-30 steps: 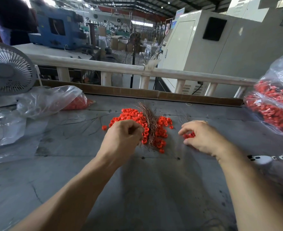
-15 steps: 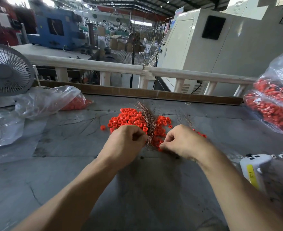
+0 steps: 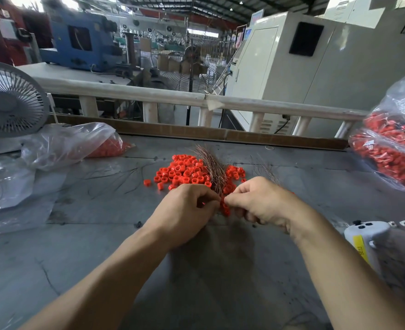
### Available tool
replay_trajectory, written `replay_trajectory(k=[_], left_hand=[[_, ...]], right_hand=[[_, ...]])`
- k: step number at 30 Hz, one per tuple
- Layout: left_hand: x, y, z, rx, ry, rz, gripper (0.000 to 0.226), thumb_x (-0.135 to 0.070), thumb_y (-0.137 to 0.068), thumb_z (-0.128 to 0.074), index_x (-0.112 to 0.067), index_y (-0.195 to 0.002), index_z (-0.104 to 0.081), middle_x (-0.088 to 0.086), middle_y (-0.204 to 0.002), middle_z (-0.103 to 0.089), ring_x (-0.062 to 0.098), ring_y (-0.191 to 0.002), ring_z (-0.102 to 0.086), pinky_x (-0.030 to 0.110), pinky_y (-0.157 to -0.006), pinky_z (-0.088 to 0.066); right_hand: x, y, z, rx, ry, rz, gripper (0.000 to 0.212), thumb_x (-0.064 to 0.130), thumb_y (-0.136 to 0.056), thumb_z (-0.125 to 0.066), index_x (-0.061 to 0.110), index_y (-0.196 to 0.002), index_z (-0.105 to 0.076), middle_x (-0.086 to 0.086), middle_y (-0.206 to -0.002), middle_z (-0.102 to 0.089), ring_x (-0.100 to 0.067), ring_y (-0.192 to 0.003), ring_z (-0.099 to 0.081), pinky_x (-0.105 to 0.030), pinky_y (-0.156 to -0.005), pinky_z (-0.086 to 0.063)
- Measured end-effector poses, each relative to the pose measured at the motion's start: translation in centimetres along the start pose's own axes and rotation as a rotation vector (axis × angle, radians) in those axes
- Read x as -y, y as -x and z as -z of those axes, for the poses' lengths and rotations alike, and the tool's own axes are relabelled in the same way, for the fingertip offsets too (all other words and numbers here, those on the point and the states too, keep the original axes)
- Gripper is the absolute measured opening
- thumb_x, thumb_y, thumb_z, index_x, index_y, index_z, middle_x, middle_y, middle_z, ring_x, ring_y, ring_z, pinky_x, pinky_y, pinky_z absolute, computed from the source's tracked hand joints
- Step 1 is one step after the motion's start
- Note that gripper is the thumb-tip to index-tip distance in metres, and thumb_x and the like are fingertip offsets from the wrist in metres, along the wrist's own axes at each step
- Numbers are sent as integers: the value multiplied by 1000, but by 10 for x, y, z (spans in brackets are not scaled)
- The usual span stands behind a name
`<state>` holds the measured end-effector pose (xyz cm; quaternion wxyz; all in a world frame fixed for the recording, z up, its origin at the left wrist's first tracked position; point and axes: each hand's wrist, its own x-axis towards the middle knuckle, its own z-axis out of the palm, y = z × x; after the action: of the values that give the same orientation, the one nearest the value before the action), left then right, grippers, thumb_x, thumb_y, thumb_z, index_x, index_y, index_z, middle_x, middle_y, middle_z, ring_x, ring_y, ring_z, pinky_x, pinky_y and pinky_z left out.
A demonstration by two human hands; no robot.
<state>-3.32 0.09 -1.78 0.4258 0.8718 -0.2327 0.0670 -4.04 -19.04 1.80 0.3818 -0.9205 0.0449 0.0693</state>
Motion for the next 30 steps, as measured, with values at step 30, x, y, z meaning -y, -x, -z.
replay_trajectory(k=[30], left_hand=[[0,-4,25,-59,233,236,10,-25,-88,-80,-21,-78,-77,-3,-75,-76,6,-58,-62,20,-53,-50]], right_hand=[[-3,-7,-3,-248,-363,343,16,20,-94,-74,18,-79,-70,7,-58,-65,1,-47,-53,-9,-46,-38]])
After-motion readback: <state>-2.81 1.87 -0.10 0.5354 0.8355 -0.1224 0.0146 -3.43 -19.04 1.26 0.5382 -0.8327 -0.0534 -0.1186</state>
